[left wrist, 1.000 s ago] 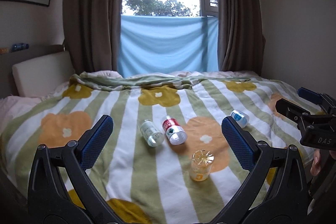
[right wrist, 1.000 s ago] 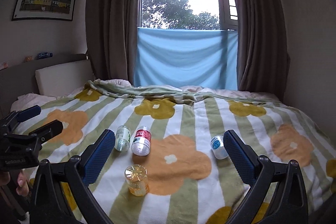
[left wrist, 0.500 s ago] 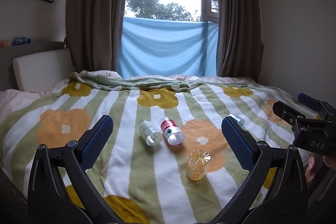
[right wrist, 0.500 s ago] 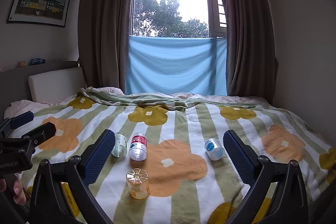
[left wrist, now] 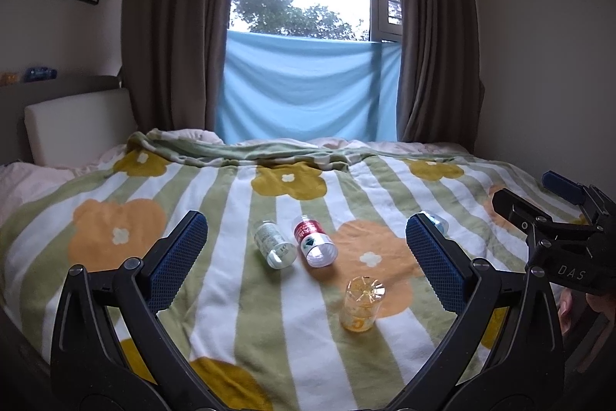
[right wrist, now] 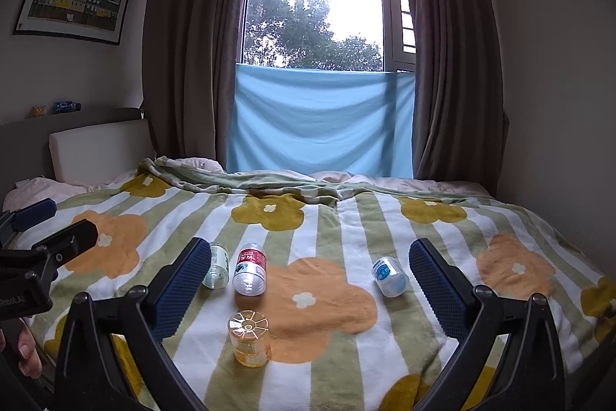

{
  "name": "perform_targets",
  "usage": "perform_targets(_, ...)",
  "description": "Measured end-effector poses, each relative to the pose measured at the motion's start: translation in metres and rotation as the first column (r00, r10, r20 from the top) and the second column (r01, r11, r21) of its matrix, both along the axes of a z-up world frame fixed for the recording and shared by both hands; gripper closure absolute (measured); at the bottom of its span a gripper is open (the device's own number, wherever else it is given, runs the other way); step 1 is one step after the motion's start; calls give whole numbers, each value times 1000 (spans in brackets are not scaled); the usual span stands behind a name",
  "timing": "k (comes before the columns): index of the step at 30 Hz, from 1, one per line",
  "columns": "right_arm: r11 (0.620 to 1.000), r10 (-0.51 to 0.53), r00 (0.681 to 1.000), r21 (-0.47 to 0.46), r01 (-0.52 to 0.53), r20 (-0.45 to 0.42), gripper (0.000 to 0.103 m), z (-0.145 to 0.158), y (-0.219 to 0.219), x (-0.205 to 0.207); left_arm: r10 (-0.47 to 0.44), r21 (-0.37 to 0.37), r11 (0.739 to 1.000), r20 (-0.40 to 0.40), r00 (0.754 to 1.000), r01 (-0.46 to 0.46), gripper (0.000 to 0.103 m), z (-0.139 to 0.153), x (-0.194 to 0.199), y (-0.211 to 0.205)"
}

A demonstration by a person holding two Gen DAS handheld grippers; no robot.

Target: Flip cup upside down

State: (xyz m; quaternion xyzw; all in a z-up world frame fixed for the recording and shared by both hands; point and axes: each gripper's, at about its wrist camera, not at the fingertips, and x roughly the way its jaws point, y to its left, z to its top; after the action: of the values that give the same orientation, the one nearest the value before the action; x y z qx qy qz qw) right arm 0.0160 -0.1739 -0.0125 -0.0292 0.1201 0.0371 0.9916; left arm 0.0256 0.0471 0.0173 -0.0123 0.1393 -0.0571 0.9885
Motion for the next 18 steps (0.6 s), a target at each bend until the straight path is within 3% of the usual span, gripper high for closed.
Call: perform_targets(18,1000,2,1000,7,-2,-1,0,1,-1,1,17,39,999,2,1000,-17,0,-1,-4,-4)
